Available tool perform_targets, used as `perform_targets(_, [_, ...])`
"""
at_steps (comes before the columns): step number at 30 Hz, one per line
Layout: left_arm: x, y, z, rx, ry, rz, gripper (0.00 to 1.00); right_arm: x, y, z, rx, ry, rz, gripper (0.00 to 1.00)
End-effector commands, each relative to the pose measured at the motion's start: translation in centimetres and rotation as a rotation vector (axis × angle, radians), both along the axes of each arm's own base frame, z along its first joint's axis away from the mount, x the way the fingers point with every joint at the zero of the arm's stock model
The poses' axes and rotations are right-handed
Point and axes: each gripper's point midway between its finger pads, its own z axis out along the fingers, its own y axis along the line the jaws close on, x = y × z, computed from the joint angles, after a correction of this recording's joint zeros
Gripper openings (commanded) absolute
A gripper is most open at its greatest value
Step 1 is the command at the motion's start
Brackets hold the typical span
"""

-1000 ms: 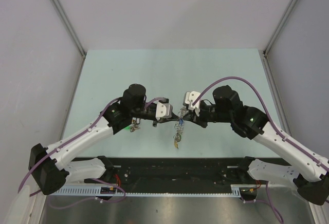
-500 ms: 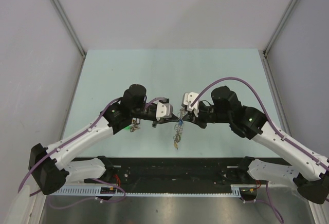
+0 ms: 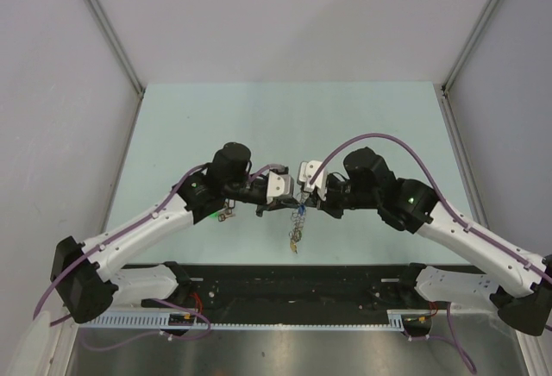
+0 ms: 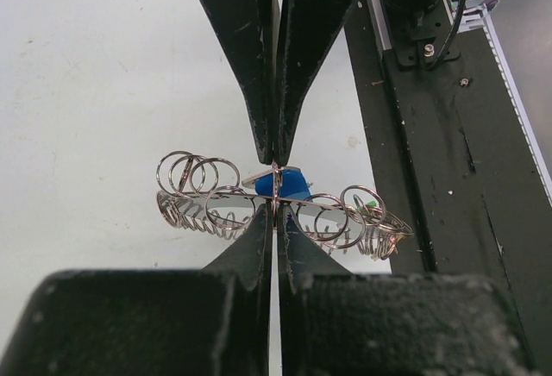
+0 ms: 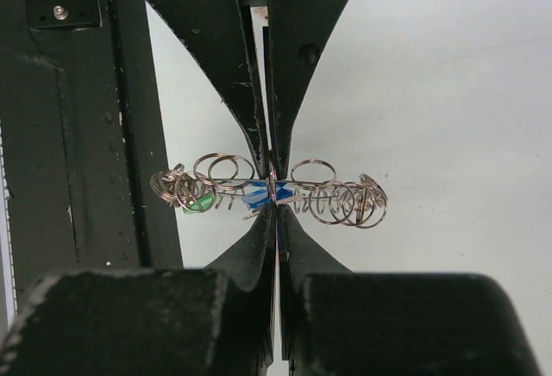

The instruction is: Put the keys on the keyring

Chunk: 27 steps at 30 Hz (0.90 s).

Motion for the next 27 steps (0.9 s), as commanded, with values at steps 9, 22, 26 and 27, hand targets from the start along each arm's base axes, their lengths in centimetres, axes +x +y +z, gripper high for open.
perform_targets(9, [0.4, -1.6, 2.8, -0.048, -0.062, -0.014, 0.0, -0.1, 2.4, 2.6, 0.059, -0.048, 0.052, 0.0])
perform_targets(22, [0.3, -1.4, 3.8, -0.101, -0.105, 0.011, 0.0, 0.1, 1.1, 3.7, 0.075, -0.04, 0.006, 0.18])
perform_targets(26, [0.4, -1.4, 5.1, -0.169, -0.116, 0.017, 0.0, -0.9, -0.5, 5.0, 0.12, -0.038, -0.003, 0.23])
perform_targets(27, [0.4, -1.3, 5.0, -0.176, -0.1, 0.023, 0.0, -0.9, -0.7, 5.1, 0.13, -0.036, -0.008, 0.23])
